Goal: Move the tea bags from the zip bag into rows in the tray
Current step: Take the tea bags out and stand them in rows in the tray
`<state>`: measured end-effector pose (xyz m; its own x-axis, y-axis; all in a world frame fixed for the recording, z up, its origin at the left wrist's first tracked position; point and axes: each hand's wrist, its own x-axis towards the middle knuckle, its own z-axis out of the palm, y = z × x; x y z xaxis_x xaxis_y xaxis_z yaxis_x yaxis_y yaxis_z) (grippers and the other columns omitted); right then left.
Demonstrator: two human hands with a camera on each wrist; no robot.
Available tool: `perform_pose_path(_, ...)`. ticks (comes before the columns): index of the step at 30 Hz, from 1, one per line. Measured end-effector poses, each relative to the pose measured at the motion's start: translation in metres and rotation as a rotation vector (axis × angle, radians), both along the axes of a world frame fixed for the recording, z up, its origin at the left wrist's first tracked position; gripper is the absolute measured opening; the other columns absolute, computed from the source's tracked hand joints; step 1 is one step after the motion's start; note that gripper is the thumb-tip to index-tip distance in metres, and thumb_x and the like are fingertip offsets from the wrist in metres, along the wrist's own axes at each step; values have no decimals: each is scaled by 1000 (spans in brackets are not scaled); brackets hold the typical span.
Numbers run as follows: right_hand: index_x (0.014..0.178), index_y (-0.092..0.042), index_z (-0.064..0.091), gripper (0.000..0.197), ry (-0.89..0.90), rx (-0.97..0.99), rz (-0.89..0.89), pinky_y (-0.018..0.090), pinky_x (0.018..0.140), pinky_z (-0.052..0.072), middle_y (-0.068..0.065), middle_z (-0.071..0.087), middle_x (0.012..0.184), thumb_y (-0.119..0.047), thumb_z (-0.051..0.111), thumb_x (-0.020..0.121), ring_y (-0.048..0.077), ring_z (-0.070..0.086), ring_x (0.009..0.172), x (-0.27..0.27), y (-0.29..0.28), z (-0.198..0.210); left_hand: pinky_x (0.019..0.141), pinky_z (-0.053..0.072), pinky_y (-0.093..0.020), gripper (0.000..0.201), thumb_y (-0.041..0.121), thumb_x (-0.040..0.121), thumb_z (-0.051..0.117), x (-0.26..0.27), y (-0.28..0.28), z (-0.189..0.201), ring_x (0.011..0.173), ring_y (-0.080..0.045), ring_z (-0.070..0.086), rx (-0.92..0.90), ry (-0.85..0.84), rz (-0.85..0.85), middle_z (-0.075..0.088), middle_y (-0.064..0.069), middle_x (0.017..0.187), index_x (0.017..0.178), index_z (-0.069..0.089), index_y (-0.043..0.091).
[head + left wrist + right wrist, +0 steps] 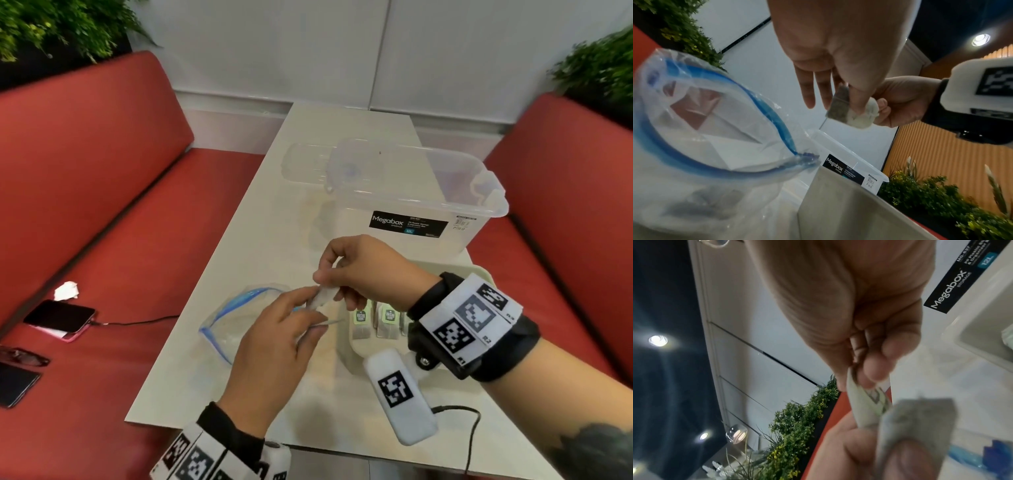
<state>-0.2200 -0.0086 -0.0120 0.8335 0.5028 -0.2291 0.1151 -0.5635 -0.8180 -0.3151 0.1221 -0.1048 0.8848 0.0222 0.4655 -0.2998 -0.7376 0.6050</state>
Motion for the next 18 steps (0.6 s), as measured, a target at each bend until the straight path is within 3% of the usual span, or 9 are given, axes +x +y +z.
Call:
perform_pose_path(3,84,-5,61,26,32,83,15,21,42,42,5,61,60,-30,58,92,12,51,40,-1,-7,7,78,39,-2,11,30,84,61,4,-3,3,95,11,54,-202,-10,-4,64,17,101,92,68,26)
perform_pose_path(5,90,-5,62,30,-14,54,27,20,41,40,4,60,63,-35,59,90,12,49,40,1,-12,11,70,42,-6,13,39,82,57,4,-6,7,89,0,58,-383,17,-26,65,18,92,88,66,32)
perform_pose_path(7,86,-12,64,22,-132,-44,68,17,42,38,2,59,66,-34,67,84,7,46,41,3,-18,14,68,44,-11,14,42,80,57,4,-12,8,86,-8,60,-492,40,-53,65,16,91,86,66,33)
perform_pose_path(10,78,-16,66,15,-300,-204,140,10,46,34,-3,60,71,-29,71,82,0,48,47,5,-24,16,75,45,-9,15,44,75,60,5,-17,7,99,-3,59,-535,77,-85,61,20,107,87,68,37)
perform_pose_path(12,81,-15,68,16,-411,-323,172,16,57,37,-3,64,79,-31,70,82,4,54,64,6,-26,18,80,44,-8,17,45,73,62,7,-18,8,107,1,55,-531,93,-100,58,21,115,86,69,38)
perform_pose_path(15,80,-19,69,15,-496,-389,203,27,67,43,-5,63,80,-34,71,80,13,57,76,5,-27,19,74,42,-7,15,44,73,61,13,-21,14,95,-2,60,-498,80,-102,65,18,100,79,71,35)
perform_pose_path(18,81,-25,66,10,-481,-332,184,23,62,41,-11,56,67,-34,71,80,5,52,64,4,-28,19,67,45,-12,15,45,74,59,21,-22,15,80,-7,62,-522,69,-64,68,15,83,77,69,34)
